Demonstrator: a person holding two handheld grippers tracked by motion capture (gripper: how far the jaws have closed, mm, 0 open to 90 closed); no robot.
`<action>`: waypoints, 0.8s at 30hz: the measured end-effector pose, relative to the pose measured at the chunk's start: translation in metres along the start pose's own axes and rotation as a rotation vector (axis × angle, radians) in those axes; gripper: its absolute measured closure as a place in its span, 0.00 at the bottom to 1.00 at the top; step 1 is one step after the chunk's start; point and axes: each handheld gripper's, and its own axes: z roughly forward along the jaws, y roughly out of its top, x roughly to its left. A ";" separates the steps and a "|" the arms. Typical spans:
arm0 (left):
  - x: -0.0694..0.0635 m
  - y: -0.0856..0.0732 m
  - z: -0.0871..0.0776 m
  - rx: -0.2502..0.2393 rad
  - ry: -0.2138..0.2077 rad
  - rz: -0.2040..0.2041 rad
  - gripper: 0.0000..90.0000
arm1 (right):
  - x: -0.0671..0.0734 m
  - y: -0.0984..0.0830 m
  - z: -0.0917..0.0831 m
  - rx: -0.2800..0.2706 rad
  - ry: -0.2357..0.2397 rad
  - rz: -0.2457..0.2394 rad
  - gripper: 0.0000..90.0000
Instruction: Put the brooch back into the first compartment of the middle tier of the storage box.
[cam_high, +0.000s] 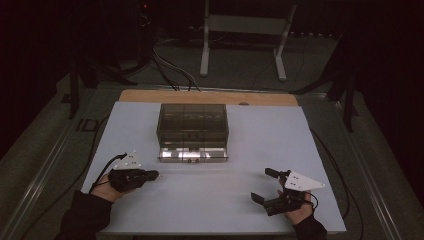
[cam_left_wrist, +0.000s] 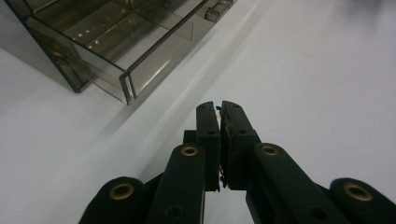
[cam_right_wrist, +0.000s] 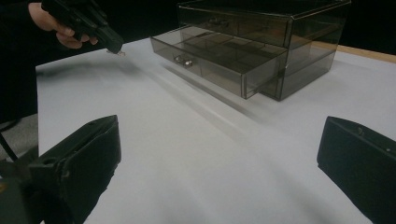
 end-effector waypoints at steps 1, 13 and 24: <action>0.000 0.001 0.000 0.000 0.005 0.000 0.98 | 0.000 0.000 0.000 -0.001 0.000 0.002 0.00; 0.001 0.012 -0.001 -0.013 0.007 0.002 0.98 | 0.000 0.000 0.000 -0.001 0.001 0.003 0.00; 0.003 0.023 -0.008 -0.039 0.023 0.007 0.98 | 0.000 0.000 0.000 -0.001 0.001 0.003 0.00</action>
